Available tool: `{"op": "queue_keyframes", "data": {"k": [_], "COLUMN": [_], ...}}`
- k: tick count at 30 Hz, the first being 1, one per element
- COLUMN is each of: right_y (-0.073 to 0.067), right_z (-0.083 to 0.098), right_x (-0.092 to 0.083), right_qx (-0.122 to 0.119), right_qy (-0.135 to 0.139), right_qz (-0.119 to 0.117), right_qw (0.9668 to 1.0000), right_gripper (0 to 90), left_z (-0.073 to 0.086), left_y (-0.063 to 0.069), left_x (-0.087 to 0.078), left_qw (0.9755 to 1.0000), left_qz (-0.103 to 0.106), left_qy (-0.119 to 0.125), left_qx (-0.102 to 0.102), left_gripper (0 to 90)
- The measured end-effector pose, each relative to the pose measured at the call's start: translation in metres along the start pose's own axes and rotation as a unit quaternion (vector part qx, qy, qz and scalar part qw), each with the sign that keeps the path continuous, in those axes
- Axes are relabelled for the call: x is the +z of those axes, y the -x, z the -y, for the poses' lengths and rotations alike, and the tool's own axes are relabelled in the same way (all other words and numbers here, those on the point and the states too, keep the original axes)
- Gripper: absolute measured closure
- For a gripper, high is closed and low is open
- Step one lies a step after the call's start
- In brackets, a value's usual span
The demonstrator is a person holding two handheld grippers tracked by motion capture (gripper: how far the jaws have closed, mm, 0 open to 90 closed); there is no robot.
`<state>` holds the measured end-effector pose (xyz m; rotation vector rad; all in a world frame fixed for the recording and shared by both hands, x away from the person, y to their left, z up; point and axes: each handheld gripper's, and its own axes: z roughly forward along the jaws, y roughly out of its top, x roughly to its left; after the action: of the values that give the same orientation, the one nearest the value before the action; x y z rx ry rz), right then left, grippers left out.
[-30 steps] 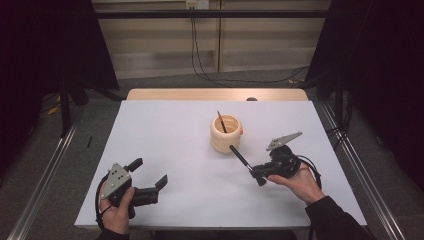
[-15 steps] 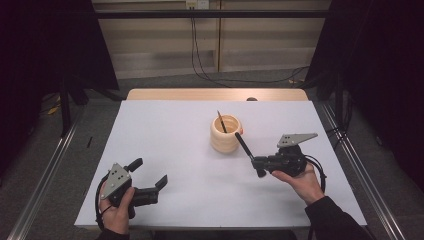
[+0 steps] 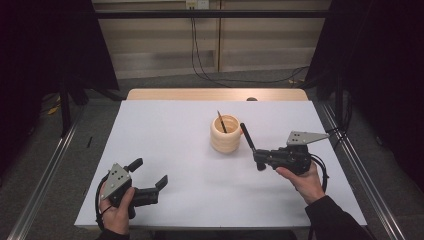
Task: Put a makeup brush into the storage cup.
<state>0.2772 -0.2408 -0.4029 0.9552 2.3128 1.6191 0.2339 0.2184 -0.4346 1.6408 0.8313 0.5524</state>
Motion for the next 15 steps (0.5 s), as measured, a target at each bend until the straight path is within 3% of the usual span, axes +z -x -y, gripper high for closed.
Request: {"op": "queue_keyframes", "data": {"k": [7,15], "right_y": [-0.004,-0.013], "right_z": [-0.009,-0.027], "right_x": [0.008,0.019], "right_qx": [-0.006,-0.027], "right_qy": [0.010,0.012], "right_qz": [-0.017,-0.040], "right_qw": [0.9998,0.9988], "right_gripper": [78.2,78.2], "left_z": [-0.001,-0.001], "left_y": [0.005,0.004], "left_x": [0.001,0.001], "left_qw": [0.9998,1.0000], "left_qz": [0.000,0.004], "left_qy": [-0.003,0.000], "left_qx": [0.018,0.007], "left_gripper": [0.6,0.7]}}
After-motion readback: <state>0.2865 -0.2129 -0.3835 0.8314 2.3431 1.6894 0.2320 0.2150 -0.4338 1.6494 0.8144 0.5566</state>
